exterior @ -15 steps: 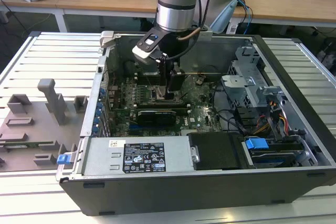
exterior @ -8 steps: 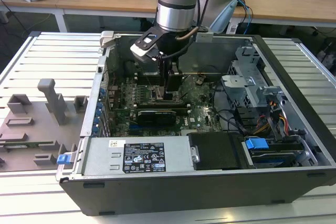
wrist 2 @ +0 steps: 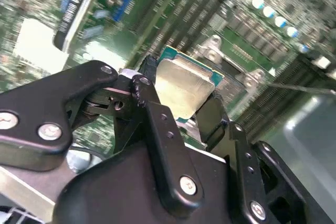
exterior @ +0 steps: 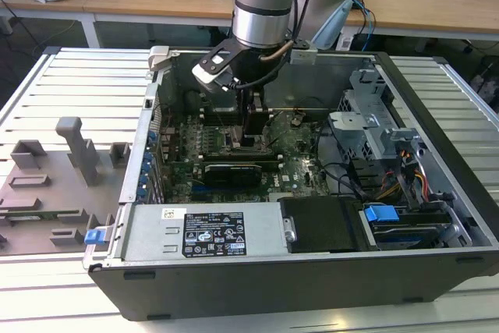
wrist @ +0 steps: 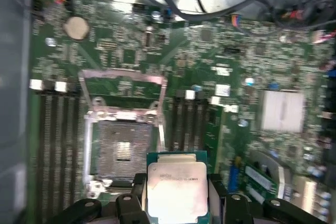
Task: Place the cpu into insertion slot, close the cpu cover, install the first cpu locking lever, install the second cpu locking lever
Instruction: 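Place the cpu into insertion slot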
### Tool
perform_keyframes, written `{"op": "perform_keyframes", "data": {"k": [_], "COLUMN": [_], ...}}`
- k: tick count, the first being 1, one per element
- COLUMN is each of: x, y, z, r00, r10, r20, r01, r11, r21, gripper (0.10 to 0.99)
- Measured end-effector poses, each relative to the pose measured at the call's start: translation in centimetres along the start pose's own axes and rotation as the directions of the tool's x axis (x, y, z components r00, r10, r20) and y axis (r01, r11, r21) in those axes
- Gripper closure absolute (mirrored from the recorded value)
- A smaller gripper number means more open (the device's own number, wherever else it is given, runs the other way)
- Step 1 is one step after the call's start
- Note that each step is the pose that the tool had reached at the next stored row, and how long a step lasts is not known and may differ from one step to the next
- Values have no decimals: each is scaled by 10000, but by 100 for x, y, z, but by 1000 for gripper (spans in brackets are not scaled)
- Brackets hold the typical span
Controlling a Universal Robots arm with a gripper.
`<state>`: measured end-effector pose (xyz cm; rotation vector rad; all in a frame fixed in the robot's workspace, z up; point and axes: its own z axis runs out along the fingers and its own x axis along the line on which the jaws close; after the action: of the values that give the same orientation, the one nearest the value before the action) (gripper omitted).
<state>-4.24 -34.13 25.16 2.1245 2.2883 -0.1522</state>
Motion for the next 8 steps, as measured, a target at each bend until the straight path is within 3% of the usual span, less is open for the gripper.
{"op": "perform_keyframes", "data": {"k": [4, 5, 8], "x": [0, 0, 0], "y": [0, -1, 0], "z": [0, 0, 0], "r00": [9977, 9971, 9972], "r10": [-32, -30, -18], "r20": [-676, -760, -748], "r01": [29, 26, 14], "r11": [10000, 10000, 10000], "r21": [-52, -59, -57], "gripper": [541, 541, 541]}}
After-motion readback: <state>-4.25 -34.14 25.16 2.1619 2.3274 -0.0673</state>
